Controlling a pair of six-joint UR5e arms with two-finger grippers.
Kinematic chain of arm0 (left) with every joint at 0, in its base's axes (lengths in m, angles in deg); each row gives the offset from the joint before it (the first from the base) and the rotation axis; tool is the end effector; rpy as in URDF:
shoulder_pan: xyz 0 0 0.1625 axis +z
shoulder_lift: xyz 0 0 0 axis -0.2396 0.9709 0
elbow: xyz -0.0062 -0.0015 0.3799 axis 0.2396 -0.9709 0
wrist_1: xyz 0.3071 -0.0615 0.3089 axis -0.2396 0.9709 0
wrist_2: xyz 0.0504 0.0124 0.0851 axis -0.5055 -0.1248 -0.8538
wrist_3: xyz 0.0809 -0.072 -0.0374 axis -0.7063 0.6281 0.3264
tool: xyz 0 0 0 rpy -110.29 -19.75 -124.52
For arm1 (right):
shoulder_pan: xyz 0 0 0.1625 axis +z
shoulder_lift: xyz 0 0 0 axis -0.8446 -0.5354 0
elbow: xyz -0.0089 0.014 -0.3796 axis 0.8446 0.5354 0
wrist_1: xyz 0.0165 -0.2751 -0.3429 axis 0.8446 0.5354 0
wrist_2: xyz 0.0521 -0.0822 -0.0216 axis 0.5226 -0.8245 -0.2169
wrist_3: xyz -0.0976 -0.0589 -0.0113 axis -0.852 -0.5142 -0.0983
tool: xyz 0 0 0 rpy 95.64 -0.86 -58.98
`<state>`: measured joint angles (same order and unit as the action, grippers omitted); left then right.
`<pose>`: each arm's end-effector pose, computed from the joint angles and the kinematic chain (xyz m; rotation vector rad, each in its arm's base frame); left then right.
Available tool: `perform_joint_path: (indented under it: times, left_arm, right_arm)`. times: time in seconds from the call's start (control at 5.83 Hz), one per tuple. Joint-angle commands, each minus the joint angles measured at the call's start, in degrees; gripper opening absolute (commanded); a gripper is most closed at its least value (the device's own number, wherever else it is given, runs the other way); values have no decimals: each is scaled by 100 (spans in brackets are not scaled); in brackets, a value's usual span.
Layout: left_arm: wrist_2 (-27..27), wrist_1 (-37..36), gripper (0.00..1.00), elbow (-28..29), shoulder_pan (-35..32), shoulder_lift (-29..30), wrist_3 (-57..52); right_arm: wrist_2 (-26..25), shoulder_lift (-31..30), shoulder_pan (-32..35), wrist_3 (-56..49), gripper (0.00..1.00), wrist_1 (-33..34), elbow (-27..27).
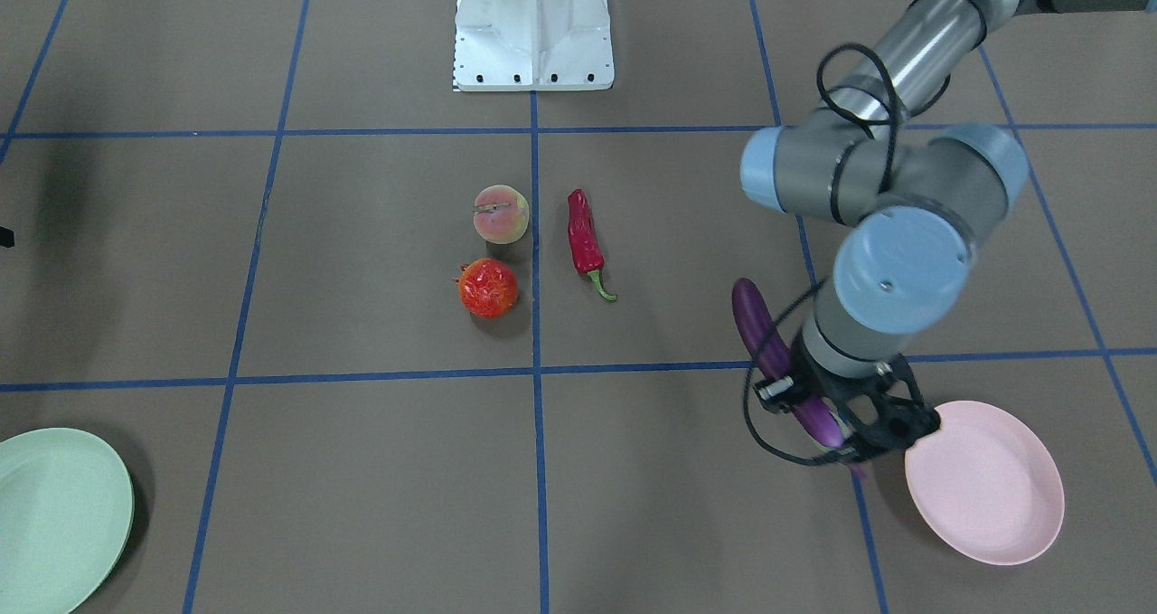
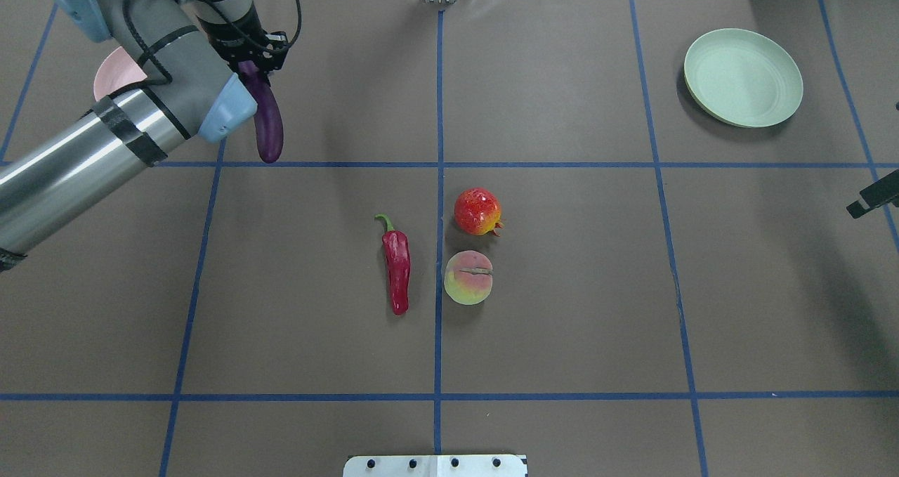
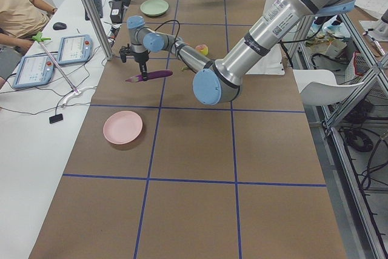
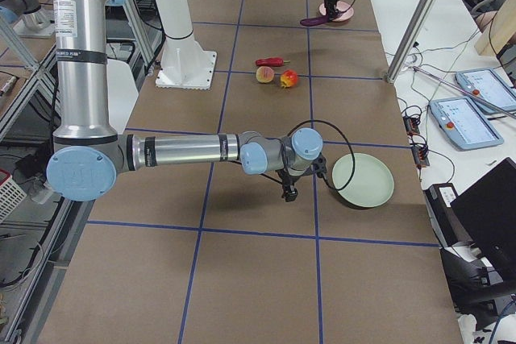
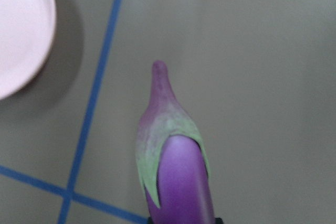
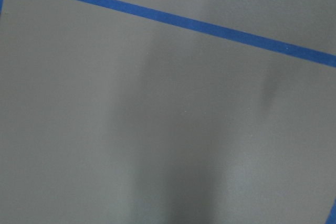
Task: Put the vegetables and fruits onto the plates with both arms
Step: 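Carry the eggplant with the left gripper onto the pink plate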
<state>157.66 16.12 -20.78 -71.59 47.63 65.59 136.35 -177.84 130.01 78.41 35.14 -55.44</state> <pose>0.3619 -0.7192 0.3201 -0.0567 0.6647 -0.3711 -0.1185 -0.5151 0.5746 0.0054 -0.9262 -0.3340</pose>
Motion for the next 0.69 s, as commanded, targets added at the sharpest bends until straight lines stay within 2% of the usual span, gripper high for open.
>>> perform_joint_path:
  times: [0.0,0.17,0.34,0.51]
  left_arm:
    - [-1,803,0,1368,-788,-18,-439]
    - [-27,857,0,1643,-871,-166,-487]
    - [-45,1362,0,2124,-1028,-176,-461]
    - [-45,1567,0,2277,-1047,-158,-426]
  right_arm:
    - [-28,165,-145,328,100,-62,-54]
    - [-19,262,-162,627,100,-79,-106]
    - [-19,307,-189,648,100,-79,-124]
    - [-36,377,-241,700,100,-79,-98]
